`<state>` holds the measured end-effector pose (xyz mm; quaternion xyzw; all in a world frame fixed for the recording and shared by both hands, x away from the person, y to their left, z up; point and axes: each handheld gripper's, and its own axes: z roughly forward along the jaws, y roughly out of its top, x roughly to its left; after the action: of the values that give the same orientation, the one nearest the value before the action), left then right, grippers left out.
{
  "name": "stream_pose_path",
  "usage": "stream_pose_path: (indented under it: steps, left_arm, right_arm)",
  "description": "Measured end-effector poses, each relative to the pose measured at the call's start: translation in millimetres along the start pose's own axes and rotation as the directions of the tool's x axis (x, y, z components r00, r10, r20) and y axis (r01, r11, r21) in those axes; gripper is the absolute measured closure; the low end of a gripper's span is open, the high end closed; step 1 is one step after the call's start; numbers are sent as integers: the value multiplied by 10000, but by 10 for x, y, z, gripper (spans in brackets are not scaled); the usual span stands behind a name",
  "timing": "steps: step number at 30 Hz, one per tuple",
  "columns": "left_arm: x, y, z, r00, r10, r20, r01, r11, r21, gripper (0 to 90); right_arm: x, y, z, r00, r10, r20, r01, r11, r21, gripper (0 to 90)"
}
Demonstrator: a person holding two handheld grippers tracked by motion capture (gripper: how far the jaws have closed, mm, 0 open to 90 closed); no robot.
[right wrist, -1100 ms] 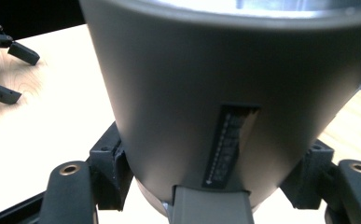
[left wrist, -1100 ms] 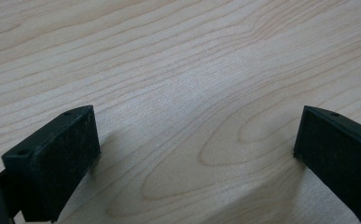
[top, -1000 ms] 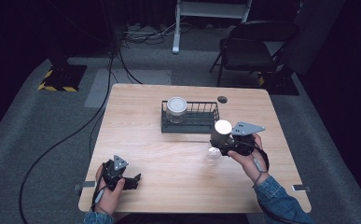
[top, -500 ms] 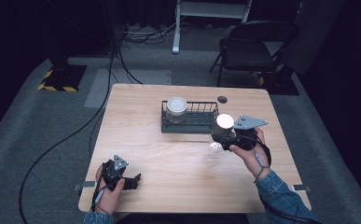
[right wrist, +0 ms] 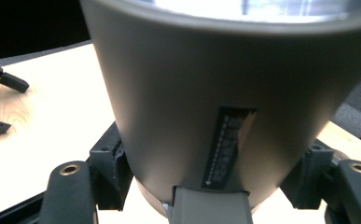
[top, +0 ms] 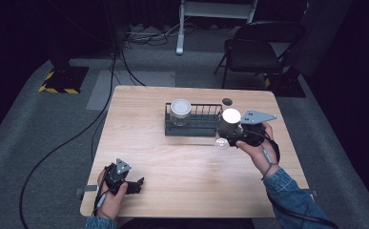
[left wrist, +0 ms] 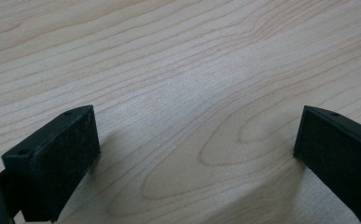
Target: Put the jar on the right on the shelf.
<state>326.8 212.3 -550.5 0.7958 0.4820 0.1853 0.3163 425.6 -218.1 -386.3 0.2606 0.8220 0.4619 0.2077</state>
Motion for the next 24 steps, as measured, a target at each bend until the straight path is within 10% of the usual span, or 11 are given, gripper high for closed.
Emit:
stream_pose_path:
  steps: [24]
  left_arm:
    - [0, 1, 0, 10000, -19, 0, 19, 10000, 12, 1]
  right_arm:
    - [-202, 444, 13, 9998, 35, 213, -30, 9998, -208, 309]
